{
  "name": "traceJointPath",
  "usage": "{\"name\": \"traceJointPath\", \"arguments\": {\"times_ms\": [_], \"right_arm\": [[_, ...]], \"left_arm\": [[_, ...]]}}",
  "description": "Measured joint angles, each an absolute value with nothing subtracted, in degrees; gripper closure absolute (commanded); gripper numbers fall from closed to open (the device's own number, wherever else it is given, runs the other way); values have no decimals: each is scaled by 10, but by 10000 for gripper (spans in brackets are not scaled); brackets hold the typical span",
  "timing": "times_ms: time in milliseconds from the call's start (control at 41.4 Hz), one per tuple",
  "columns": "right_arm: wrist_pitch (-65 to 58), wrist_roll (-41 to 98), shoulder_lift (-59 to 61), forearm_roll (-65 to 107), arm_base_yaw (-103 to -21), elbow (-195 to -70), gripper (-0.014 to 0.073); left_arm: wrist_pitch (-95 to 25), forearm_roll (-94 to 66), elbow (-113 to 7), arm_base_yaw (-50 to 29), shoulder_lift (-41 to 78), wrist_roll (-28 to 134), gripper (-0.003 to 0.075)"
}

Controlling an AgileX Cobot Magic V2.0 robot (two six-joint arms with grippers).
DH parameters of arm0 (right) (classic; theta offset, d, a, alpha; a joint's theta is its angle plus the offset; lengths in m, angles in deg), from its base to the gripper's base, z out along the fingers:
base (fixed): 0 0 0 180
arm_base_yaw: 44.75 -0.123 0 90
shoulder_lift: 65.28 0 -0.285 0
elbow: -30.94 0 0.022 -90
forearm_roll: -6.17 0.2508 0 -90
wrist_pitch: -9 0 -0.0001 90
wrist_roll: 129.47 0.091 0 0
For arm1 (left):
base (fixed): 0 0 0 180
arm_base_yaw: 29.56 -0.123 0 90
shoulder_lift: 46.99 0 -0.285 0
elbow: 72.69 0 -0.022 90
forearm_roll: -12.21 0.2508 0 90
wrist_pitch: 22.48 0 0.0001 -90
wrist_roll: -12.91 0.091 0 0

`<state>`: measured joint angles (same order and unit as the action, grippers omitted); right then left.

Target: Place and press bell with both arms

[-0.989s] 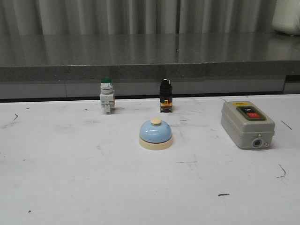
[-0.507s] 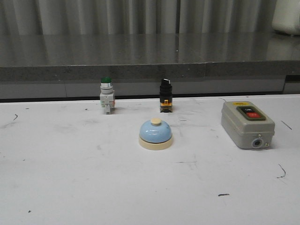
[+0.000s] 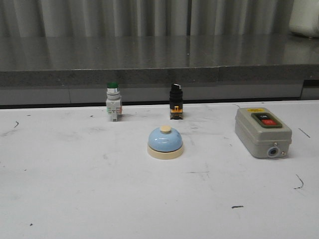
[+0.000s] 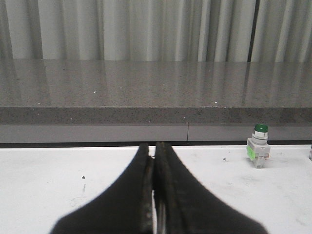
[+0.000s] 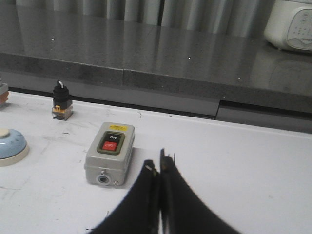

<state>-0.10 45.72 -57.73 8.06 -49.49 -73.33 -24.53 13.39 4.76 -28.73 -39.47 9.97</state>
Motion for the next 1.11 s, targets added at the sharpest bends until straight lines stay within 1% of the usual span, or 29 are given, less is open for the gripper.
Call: {"name": "traceJointPath", "arguments": {"times_ms": [121,265,507,724,1110], "right_arm": [[38,457,-581,81,-488,-704,662],[61,457,-581,81,-487,-703,662],[68,460,-581,82,-487,-703,662],[71,509,-581,82,-487,-703,662],[71,513,-581,82,-477,-703,662]], "left_arm": [[-244,134,48,-287,-395,100,740],[-244,134,48,-287,-395,100,740],[-244,135,48,-287,-395,100,740],[-244,135,48,-287,-395,100,740],[-244,135,48,-287,-395,100,740]]}}
